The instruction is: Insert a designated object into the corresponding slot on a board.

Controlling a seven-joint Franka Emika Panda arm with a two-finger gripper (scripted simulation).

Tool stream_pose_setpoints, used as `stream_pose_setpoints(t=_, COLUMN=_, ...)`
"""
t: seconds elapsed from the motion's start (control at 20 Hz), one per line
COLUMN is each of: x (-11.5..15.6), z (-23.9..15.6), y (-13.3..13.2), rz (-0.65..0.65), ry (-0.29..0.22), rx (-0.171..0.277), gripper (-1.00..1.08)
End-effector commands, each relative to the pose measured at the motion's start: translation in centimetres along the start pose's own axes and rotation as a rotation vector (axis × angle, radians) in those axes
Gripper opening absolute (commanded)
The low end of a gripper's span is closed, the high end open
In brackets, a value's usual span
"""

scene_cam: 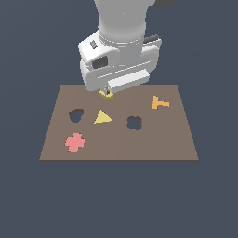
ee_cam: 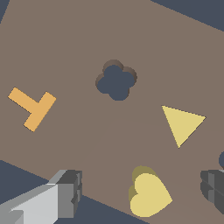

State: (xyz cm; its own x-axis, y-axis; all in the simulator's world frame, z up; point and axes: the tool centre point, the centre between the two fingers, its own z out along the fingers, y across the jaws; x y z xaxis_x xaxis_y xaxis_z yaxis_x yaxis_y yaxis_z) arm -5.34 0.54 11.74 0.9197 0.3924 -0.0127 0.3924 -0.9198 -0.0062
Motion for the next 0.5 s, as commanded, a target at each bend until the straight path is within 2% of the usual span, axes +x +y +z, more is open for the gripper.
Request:
stream_pose_setpoints(t=0.0, x=-1.0, z=1.0, y=0.1, rz=-0.08, ry=0.002, rx=-0.001, gripper=1.0)
stream_pose_setpoints(t=0.45, x=-4.1, z=4.1, y=0.9, rz=-0.337, ry=0.007, rx=-0.005, gripper=1.0)
